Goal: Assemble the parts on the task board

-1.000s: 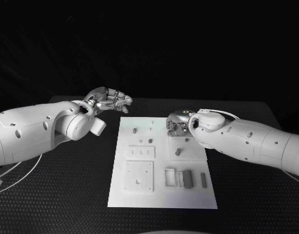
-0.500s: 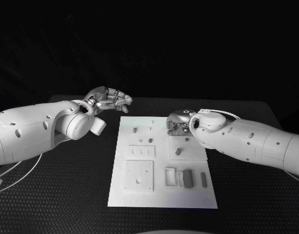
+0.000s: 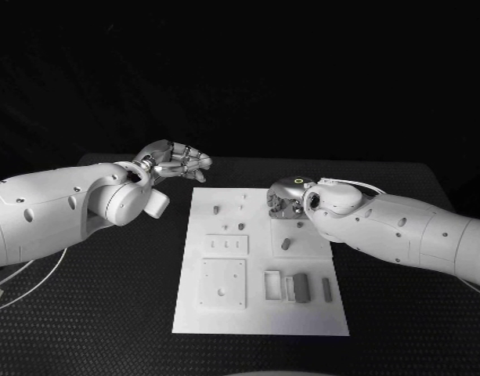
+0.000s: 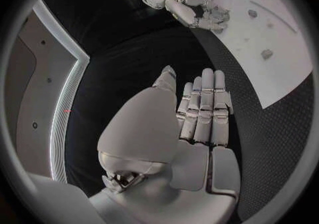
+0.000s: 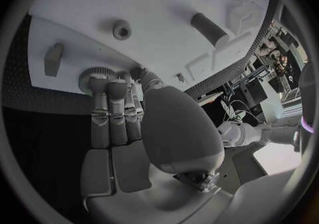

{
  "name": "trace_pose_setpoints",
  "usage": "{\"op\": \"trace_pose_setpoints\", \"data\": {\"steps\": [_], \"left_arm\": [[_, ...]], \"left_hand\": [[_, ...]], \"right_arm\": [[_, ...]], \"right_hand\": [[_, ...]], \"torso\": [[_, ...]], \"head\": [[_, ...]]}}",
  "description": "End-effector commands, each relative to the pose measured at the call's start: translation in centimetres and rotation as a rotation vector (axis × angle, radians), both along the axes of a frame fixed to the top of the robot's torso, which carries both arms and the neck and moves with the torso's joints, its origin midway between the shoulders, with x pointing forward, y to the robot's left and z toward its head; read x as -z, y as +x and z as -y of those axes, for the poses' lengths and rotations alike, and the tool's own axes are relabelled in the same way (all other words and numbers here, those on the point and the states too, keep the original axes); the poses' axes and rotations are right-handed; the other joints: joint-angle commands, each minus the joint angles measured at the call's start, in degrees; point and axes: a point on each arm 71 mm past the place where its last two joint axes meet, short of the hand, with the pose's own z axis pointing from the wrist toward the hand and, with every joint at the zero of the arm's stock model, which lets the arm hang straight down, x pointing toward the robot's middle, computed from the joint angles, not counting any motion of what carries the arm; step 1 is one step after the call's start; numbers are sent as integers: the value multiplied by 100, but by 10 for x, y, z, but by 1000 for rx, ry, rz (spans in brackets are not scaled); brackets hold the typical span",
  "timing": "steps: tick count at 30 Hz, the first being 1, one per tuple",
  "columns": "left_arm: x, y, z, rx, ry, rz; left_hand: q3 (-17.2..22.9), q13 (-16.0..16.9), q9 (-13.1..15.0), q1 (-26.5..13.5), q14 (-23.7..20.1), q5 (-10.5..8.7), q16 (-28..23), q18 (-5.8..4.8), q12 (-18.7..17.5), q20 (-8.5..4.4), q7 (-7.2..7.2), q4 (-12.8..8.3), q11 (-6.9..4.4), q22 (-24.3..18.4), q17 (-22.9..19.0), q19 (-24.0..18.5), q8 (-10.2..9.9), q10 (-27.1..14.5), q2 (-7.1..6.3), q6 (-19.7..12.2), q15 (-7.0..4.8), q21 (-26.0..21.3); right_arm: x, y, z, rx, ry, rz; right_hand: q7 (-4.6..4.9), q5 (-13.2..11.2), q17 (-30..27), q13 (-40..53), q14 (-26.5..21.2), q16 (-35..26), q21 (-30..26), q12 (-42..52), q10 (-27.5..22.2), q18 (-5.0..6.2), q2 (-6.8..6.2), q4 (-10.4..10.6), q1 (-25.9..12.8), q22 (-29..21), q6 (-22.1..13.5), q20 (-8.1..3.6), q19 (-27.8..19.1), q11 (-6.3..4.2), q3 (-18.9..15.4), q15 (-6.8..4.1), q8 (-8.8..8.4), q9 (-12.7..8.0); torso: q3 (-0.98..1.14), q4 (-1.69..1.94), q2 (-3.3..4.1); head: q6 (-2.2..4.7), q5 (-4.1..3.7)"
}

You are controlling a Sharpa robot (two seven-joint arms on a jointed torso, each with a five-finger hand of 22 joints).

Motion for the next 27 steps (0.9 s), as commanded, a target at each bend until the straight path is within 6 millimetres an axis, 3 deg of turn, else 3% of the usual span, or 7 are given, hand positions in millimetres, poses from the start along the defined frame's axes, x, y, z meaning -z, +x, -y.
{"op": "trace_pose_setpoints", "data": {"steps": [1, 21, 27], "left_arm": [[-1, 0, 2, 17, -12, 1], [-1, 0, 2, 20, -12, -1], [-1, 0, 2, 22, -12, -2]], "left_hand": [[40, -5, -8, -72, 11, 12, -22, 35, -41, -35, 12, -6, 23, -5, 11, 6, -39, -5, 0, -21, -2, -29], [45, -5, -9, -80, 10, 12, -33, 22, -51, -44, 9, -6, 24, -8, 22, 7, -43, -2, -3, -22, -1, -39], [46, -5, -9, -80, 10, 11, -36, 19, -53, -47, 8, -7, 24, -8, 25, 8, -43, -1, -5, -22, -1, -42]], "right_arm": [[2, 0, 2, 7, -22, 40], [1, -1, -3, -1, 3, 49], [3, -2, -3, -1, -6, 34]], "right_hand": [[1, -29, -9, 29, 5, 20, 28, 7, 41, 704, -36, -38, 38, 124, 68, 5, -25, -8, -2, -48, 32, 14], [-42, -9, -34, 131, 30, 37, 56, 64, 160, 704, 33, 11, 52, 124, 171, 9, -1, -56, 1, -94, 82, 64], [-117, -10, -50, 241, 51, 51, 83, 158, 343, 704, 103, 30, 87, 128, 344, 6, 11, -130, 3, -165, 172, 135]], "torso": [[-4, -1, 3], [-9, 6, 12], [-9, 2, 13]], "head": [[5, -6], [36, -30], [36, -34]]}}
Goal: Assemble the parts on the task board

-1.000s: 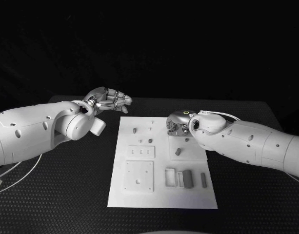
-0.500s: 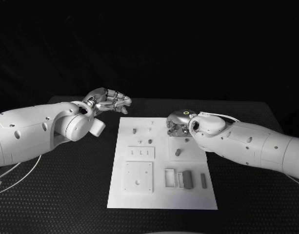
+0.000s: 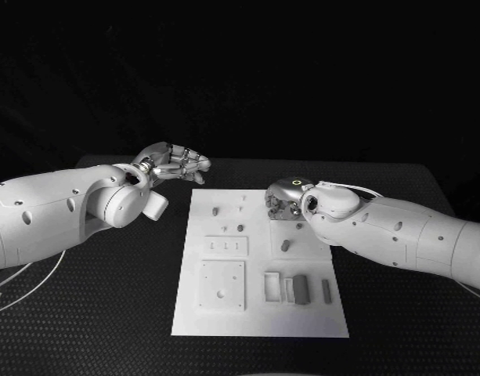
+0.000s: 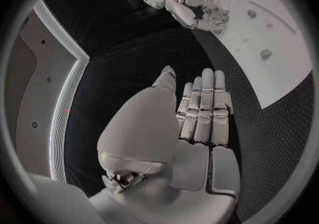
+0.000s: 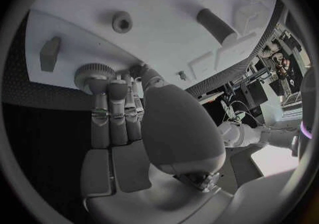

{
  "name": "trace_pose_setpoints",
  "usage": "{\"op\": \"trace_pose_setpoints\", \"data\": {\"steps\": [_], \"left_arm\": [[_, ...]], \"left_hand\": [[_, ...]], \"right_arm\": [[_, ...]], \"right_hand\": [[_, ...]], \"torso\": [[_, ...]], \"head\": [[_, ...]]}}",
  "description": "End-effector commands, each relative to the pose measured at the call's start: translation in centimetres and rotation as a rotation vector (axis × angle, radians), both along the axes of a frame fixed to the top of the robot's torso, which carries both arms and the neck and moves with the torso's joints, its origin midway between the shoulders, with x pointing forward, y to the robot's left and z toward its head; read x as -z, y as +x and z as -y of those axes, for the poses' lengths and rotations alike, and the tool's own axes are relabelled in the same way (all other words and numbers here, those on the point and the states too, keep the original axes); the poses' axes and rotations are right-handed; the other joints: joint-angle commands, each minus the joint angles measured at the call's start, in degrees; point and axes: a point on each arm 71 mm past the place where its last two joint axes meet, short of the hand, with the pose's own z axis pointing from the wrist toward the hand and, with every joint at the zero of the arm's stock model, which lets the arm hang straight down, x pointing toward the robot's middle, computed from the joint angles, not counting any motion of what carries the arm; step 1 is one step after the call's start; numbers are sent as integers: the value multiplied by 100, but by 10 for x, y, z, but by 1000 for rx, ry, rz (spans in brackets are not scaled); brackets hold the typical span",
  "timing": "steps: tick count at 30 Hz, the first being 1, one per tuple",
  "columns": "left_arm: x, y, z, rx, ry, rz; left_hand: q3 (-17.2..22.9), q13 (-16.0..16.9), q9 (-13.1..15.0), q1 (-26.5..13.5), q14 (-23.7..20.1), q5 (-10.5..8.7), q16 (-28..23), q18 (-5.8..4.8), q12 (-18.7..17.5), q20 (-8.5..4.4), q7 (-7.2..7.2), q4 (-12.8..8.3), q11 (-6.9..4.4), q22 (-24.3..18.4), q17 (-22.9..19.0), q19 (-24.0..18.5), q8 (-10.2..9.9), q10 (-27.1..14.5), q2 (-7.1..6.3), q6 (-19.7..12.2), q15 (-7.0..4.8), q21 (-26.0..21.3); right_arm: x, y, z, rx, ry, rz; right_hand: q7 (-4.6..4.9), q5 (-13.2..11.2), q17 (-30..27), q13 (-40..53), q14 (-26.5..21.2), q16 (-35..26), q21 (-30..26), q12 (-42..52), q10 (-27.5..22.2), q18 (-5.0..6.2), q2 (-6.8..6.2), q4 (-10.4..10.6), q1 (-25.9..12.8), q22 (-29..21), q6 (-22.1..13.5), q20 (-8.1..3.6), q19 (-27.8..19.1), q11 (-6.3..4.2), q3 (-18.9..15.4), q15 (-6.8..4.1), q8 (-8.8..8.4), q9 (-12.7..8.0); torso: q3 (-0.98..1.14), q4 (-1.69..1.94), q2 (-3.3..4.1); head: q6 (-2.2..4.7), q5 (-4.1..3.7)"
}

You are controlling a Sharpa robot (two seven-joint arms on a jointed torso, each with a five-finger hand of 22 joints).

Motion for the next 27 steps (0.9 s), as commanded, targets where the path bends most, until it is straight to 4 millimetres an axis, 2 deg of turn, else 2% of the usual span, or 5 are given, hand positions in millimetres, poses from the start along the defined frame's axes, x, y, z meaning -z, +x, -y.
{"op": "trace_pose_setpoints", "data": {"steps": [1, 3, 22, 26, 27], "left_arm": [[-1, 0, 3, 18, -12, 1], [-1, -1, 2, 19, -12, 0], [-1, 0, 2, 20, -11, -3], [-1, 0, 3, 22, -11, -4], [-1, 0, 2, 21, -10, -4]], "left_hand": [[30, -6, -9, -58, 10, 12, -37, 20, -31, -48, 8, 9, 24, -10, 9, 8, -21, -1, 18, -22, -1, -21], [31, -6, -9, -58, 10, 12, -37, 19, -32, -48, 8, 9, 24, -10, 9, 8, -21, -1, 18, -22, -1, -21], [33, -7, -10, -65, 7, 11, -49, 7, -43, -56, 6, 9, 26, -12, 19, 8, -26, -3, 14, -24, 0, -32], [33, -7, -11, -67, 6, 11, -52, 4, -45, -57, 7, 9, 26, -13, 21, 8, -27, -3, 14, -25, 1, -34], [34, -7, -11, -67, 6, 11, -52, 4, -46, -58, 7, 9, 27, -13, 21, 8, -27, -4, 14, -25, 1, -35]], "right_arm": [[2, -1, 0, 1, -20, -13], [3, -1, 1, 4, -26, -16], [3, -3, 0, 3, -28, -10], [2, -3, -1, -1, -21, -3], [2, -3, -1, -1, -20, -2]], "right_hand": [[-44, -10, -9, 70, 7, 28, 52, 70, 147, 704, 84, 31, 7, 130, 127, -4, 9, -39, 0, -88, 69, 52], [-64, 92, -14, 107, 13, 30, 61, 83, 175, 704, 101, 32, 27, 129, 159, -3, 8, -61, -1, -112, 85, 80], [-69, 174, -27, 188, 10, 29, 74, 69, 169, 704, 110, 16, 105, 125, 159, -6, -6, -68, -4, -119, 73, 132], [-88, 543, -26, 255, 13, 46, 93, 72, 198, 704, 201, -66, 263, 132, 204, 1, -29, -87, 70, -137, 79, 176], [-99, 409, -28, 287, 18, 51, 104, 82, 229, 703, 199, -89, 332, 130, 241, 9, -32, -101, 176, -148, 84, 194]], "torso": [[-2, -2, 3], [-3, 0, 3], [5, -2, 5], [5, 6, 4], [5, 8, 5]], "head": [[-2, -4], [-5, -5], [-8, -8], [11, -23], [15, -24]]}}
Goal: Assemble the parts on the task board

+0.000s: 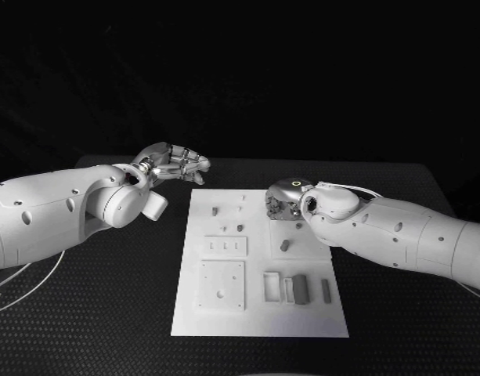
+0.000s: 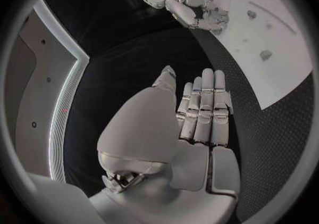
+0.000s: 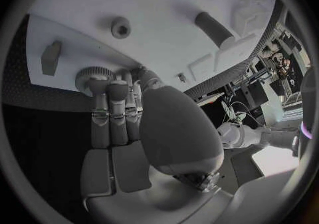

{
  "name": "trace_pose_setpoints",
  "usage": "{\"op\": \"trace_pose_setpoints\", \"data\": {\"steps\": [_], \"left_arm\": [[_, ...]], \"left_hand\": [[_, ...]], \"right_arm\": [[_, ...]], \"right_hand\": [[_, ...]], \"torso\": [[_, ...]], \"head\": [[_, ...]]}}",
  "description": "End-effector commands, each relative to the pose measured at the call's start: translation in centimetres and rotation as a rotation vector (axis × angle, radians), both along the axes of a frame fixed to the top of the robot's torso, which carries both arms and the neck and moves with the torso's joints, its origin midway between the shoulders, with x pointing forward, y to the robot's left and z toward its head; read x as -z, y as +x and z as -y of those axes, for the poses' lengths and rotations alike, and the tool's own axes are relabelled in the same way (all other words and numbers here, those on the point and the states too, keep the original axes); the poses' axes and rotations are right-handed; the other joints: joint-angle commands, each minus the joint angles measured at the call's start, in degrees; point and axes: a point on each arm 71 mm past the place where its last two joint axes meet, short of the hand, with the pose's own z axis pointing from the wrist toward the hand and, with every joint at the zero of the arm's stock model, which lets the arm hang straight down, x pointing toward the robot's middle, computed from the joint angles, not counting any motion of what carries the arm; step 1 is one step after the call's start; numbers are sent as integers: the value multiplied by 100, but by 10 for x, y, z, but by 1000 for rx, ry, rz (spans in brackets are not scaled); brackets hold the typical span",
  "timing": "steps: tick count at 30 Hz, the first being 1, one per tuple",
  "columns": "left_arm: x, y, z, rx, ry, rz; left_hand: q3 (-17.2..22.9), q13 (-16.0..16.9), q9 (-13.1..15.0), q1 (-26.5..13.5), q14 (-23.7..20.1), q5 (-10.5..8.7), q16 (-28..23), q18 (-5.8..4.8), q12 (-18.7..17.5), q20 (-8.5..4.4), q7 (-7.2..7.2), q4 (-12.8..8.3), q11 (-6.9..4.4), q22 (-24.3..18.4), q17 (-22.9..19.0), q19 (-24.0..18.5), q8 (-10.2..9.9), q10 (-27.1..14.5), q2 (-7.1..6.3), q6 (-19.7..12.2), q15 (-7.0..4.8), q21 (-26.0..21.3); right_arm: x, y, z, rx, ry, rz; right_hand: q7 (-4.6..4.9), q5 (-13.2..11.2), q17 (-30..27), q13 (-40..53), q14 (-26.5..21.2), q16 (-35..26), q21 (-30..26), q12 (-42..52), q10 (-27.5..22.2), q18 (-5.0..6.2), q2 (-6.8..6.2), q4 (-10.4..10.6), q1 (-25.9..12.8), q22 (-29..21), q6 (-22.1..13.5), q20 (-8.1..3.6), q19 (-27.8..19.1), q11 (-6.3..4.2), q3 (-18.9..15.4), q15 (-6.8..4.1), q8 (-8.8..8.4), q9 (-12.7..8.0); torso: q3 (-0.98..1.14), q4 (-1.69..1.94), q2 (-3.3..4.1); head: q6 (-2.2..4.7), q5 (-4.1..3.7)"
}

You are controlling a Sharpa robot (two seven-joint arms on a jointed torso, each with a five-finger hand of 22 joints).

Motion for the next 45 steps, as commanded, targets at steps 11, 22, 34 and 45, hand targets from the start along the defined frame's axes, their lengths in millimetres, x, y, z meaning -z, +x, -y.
{"op": "trace_pose_setpoints", "data": {"steps": [11, 22, 34, 45], "left_arm": [[-1, 0, 2, 15, -10, 1], [-1, 1, 1, 11, -9, 2], [-1, 2, -1, 2, -7, 4], [-1, 2, 0, 6, -7, 3]], "left_hand": [[36, -7, -8, -48, 6, 11, -34, 41, -26, -40, 7, 8, 27, -9, 10, -13, -28, -2, -6, -26, 1, -38], [36, -9, -9, -51, 7, 11, -39, 35, -34, -45, 12, 8, 29, -10, 17, -10, -33, -5, -11, -31, 1, -43], [35, -9, -10, -63, 10, 10, -43, 29, -39, -47, 19, 11, 31, -10, 23, -7, -37, -5, -13, -34, 0, -47], [31, -9, -11, -81, 8, 9, -52, 22, -46, -52, 27, 11, 33, -11, 30, -6, -41, -6, -18, -39, 1, -54]], "right_arm": [[0, -1, -1, 2, 0, 19], [-3, -3, -3, 7, 24, 41], [-16, -3, -11, 24, 66, 89], [-22, 1, -17, 49, 83, 129]], "right_hand": [[-39, -331, -13, 195, 4, 58, 120, 32, 149, 702, -126, -13, 25, 132, 224, 16, -54, -54, 723, -86, 12, 117], [-51, -409, -25, 292, 1, 55, 160, -3, 156, 702, -202, -78, -335, 123, 247, 11, -62, -56, 926, -89, -33, 168], [-54, -414, -36, 392, 12, 60, 183, -42, 159, 702, -255, -331, -687, 120, 264, -1, -51, -57, 1213, -91, -83, 223], [-41, -442, -101, 712, 94, 68, 226, -150, 196, 702, -68, -2813, -3012, 104, 344, 0, 131, -51, 2940, -84, -228, 411]], "torso": [[-6, 4, 1], [-12, 13, -3], [-7, 6, 2], [-7, 14, 7]], "head": [[5, 0], [50, 8], [98, 2], [129, 15]]}}
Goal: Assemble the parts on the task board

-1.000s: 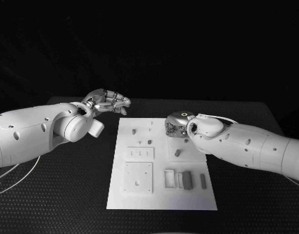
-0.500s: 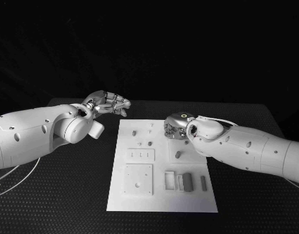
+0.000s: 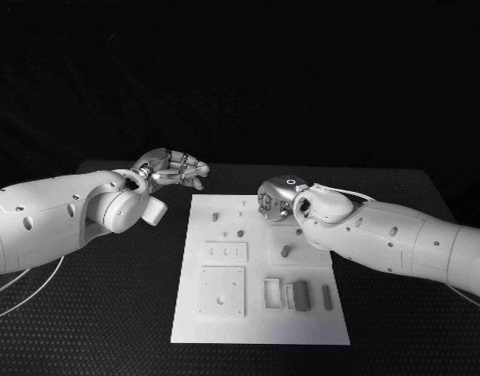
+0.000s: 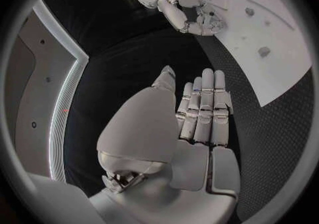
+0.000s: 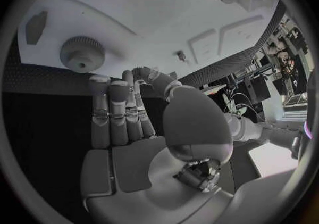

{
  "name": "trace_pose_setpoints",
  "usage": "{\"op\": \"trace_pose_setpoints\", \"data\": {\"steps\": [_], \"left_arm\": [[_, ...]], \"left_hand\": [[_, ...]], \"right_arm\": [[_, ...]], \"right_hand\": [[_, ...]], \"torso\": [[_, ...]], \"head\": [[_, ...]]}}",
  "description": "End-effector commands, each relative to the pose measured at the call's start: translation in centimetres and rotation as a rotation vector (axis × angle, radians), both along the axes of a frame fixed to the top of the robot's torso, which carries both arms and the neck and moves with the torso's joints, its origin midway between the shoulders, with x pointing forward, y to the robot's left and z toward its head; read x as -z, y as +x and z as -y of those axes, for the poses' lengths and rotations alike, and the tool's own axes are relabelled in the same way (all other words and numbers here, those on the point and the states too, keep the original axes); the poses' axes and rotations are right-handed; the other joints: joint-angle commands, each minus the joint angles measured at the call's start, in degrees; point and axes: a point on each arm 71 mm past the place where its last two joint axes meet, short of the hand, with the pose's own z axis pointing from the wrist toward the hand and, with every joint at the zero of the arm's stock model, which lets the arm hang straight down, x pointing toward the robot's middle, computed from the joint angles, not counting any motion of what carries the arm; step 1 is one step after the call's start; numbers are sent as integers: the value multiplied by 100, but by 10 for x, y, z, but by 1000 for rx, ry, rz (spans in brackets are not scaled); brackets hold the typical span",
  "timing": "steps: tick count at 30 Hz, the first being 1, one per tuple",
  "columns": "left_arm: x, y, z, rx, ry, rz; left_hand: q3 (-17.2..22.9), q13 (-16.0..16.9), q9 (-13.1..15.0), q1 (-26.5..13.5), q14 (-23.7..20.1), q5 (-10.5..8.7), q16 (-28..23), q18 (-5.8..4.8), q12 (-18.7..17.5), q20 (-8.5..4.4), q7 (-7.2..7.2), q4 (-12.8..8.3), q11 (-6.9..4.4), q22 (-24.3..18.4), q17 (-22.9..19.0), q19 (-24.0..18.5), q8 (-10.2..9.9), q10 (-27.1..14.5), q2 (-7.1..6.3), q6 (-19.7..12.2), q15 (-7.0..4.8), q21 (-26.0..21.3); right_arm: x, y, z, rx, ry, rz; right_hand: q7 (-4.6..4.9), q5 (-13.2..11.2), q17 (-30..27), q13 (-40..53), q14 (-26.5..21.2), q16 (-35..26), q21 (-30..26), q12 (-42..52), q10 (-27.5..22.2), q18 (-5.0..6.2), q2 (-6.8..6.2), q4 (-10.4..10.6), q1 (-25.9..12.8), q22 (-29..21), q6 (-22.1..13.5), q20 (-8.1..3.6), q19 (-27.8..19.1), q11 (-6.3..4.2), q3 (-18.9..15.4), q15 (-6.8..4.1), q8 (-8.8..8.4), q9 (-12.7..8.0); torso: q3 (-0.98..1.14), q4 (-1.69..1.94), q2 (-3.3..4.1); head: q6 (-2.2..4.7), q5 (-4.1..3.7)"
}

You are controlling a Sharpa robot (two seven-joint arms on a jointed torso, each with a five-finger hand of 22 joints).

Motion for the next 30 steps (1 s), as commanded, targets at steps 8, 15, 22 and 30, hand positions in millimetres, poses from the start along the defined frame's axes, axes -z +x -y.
{"op": "trace_pose_setpoints", "data": {"steps": [8, 15, 22, 30], "left_arm": [[-1, 1, 4, 16, -11, 3], [-2, -2, 6, 25, -13, -2], [-2, -2, 6, 24, -14, 0], [-3, -2, 7, 24, -14, 4]], "left_hand": [[32, -10, -8, -60, 10, 9, -33, 21, -29, -56, 11, 10, 34, -7, 10, -3, -22, -8, 7, -22, 0, -34], [34, -10, -8, -61, 11, 9, -36, 19, -32, -58, 12, 9, 34, -7, 13, -1, -23, -7, 10, -23, -1, -37], [33, -10, -8, -63, 11, 9, -39, 17, -34, -61, 12, 8, 34, -8, 17, 0, -24, -6, 4, -23, -1, -40], [35, -9, -8, -61, 13, 9, -41, 15, -36, -63, 11, 7, 34, -8, 20, 2, -24, -5, 2, -22, -2, -42]], "right_arm": [[-4, 8, -6, 34, 11, 58], [-7, 10, -18, 30, 25, 69], [-8, 11, -23, 28, 31, 73], [-9, 13, -32, 21, 40, 84]], "right_hand": [[38, -40, -13, 55, 45, 40, 17, -33, 15, 649, 14, -260, -289, 102, 12, -27, 72, 1, 234, 9, -24, 34], [40, -42, -15, 61, 48, 42, 15, -39, 8, 649, -2, -280, -321, 102, 8, -30, 81, 4, 257, 11, -27, 41], [41, -42, -15, 64, 49, 42, 15, -42, 7, 649, -5, -283, -338, 102, 7, -31, 85, 5, 267, 12, -28, 45], [41, -42, -16, 67, 49, 43, 13, -43, 7, 649, -8, -285, -353, 101, 6, -32, 88, 5, 276, 12, -29, 48]], "torso": [[1, 0, 6], [7, 13, 33], [-1, 30, 60], [-12, 57, 87]], "head": [[14, 28], [23, 34], [59, 52], [93, 46]]}}
